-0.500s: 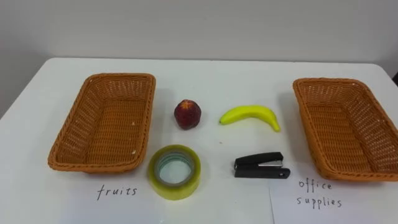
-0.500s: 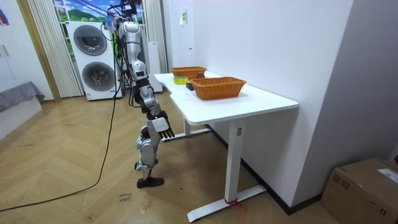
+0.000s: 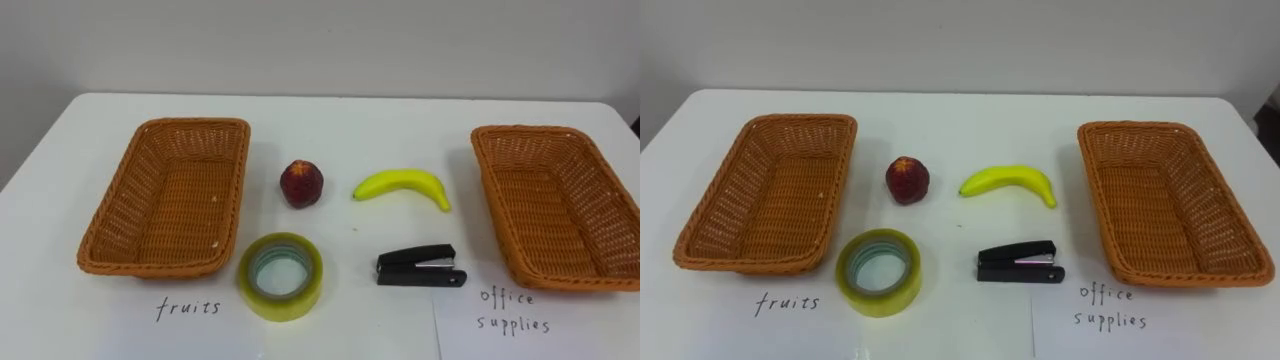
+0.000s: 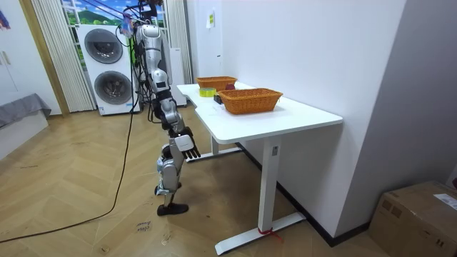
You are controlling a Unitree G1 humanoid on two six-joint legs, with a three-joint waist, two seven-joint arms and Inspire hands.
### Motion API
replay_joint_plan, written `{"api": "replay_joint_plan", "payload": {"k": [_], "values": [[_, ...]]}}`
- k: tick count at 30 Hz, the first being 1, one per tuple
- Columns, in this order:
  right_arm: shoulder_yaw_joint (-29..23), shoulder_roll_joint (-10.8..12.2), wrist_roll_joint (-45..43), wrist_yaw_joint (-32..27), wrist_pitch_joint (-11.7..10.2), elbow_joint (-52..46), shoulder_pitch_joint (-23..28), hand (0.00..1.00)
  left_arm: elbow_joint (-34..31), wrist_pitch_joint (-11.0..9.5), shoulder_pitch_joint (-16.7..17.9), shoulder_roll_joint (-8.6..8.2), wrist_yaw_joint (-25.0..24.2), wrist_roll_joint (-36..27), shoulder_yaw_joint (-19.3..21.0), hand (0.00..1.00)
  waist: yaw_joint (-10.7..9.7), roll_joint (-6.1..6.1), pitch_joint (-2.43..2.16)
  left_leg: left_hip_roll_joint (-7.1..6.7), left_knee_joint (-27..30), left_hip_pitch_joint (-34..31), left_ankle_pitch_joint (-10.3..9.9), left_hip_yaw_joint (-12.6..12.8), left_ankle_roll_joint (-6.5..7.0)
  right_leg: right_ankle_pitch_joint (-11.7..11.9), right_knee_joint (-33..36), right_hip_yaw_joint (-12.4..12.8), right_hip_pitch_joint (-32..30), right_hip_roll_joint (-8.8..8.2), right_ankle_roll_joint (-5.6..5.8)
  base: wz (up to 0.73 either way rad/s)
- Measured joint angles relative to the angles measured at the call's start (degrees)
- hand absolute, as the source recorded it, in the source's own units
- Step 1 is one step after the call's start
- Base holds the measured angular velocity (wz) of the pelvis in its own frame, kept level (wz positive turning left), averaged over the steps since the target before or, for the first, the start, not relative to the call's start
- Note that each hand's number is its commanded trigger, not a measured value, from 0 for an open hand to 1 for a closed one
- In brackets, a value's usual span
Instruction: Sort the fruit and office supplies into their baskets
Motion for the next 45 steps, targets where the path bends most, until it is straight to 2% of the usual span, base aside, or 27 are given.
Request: {"api": "replay_joint_plan", "payload": {"k": [3,13,18,22,26,33,37,39,42,45], "values": [[0.01,0.01,0.93,-0.04,1.13,0.21,-0.15,0.0,0.04,0.1,0.06,0.0,0.12,-0.02,0.12,0.0,-0.04,-0.1,-0.02,-0.01,-0.13,0.02,0.0,-0.04,0.0,0.0,-0.03,-0.05,-0.03,0.0,0.0,0.0],[-1.94,0.39,6.66,-0.15,1.93,2.36,0.54,0.0,0.02,0.45,0.21,0.34,0.64,-0.97,0.64,0.0,-0.15,-1.21,-0.01,0.01,-0.53,-0.05,0.01,0.24,0.0,0.0,-0.03,0.02,-0.42,0.05,0.0,-0.01],[-6.37,0.35,9.03,-0.37,2.38,2.52,1.91,0.0,0.22,1.05,0.3,0.64,0.48,-0.94,2.33,0.0,-1.83,-1.34,-0.06,-0.03,-0.58,-0.16,0.0,0.22,0.0,0.0,-0.13,0.14,-0.42,0.02,0.01,0.0],[-7.89,0.0,9.33,-1.65,3.04,2.24,4.17,0.0,0.1,1.3,0.44,0.88,0.46,-0.95,2.93,0.0,-2.16,-1.21,-0.12,0.01,-0.59,-0.09,0.01,0.42,0.0,-0.03,0.05,0.42,-0.55,0.06,-0.03,-0.04],[-11.37,-0.03,11.02,-4.04,4.18,1.82,5.83,0.0,-0.1,1.59,0.64,0.89,1.04,-1.11,4.73,0.0,-3.2,-1.47,-0.2,0.06,-0.58,-0.05,0.01,0.81,0.0,-0.33,1.25,1.07,-1.2,0.02,-0.11,-0.07],[-17.89,-0.37,17.84,-7.06,4.38,1.62,6.92,0.0,-0.56,1.04,1.54,1.49,3.42,-1.24,7.47,0.0,-4.72,-1.71,-0.17,0.09,-0.68,0.18,-0.02,1.58,0.03,-0.46,1.82,1.92,-1.52,-0.02,-0.02,-0.05],[-24.23,-1.14,22.15,-9.24,4.68,1.43,7.48,0.0,-1.97,0.92,2.37,1.73,4.38,-1.09,10.62,0.0,-5.5,-1.81,-0.18,0.18,-1.79,1.08,-0.02,1.88,0.03,-0.46,2.07,2.39,-1.64,0.18,-0.06,-0.05],[-26.36,-1.82,23.0,-11.06,4.67,0.52,7.63,0.0,-2.19,0.58,3.04,1.75,4.93,-1.09,12.03,0.0,-5.72,-1.81,-0.2,0.2,-1.98,1.1,-0.02,2.09,0.03,-0.44,2.28,3.01,-1.84,0.28,-0.09,-0.14],[-29.33,-2.92,23.3,-14.7,4.29,-1.03,7.28,0.0,-2.82,-0.12,3.99,2.12,6.88,-1.12,12.06,0.0,-6.5,-2.15,-0.24,0.1,-2.0,1.08,-0.01,2.44,0.04,-0.48,2.95,3.13,-2.54,0.17,-0.07,-0.09],[-34.53,-3.61,23.27,-20.49,3.87,-4.53,6.81,0.0,-3.36,-0.19,4.24,2.32,9.18,-2.13,12.12,0.0,-6.94,-2.64,-0.28,0.1,-1.98,1.15,-0.01,3.17,0.05,-0.48,2.97,3.59,-2.6,0.17,-0.05,-0.1]]}}
